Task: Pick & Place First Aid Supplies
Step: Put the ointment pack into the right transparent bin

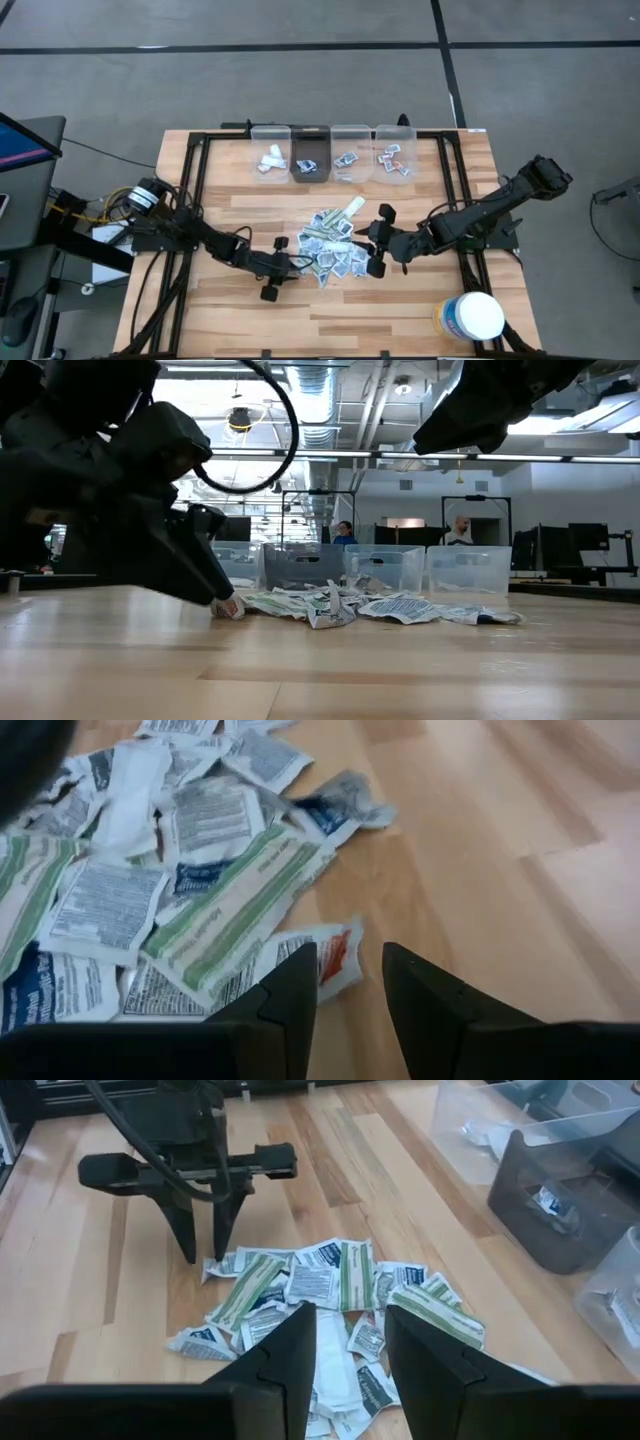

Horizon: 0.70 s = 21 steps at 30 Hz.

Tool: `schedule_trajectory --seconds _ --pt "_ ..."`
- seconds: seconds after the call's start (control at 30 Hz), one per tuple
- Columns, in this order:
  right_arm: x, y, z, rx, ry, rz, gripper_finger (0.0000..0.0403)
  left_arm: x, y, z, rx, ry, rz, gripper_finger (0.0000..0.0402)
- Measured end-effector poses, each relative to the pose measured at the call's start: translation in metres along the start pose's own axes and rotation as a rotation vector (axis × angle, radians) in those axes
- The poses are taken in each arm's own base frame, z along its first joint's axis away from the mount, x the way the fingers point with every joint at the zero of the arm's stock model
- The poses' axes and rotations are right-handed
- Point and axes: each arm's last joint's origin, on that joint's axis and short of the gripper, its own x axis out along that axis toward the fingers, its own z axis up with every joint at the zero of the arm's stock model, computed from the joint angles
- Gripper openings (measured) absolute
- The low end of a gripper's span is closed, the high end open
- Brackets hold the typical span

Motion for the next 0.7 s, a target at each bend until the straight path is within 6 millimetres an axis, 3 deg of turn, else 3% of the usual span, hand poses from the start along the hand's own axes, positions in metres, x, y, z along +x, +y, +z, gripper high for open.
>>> schedule_trajectory --seconds 0.4,0.53,0.7 --pt "0.000 0.000 0.000 -0.003 0.004 -0.002 0.0116 0.012 -0.003 -0.013 -0.095 0.026 0.012 0.0114" --pt "0.000 0.000 0.000 -0.003 0.004 -0.002 0.0116 0.011 -0.003 -0.010 -0.114 0.004 0.009 0.0087" --pt "0.000 0.000 0.000 -0.003 0.004 -0.002 0.0116 0.009 -0.004 -0.007 -0.119 -0.010 -0.016 0.0025"
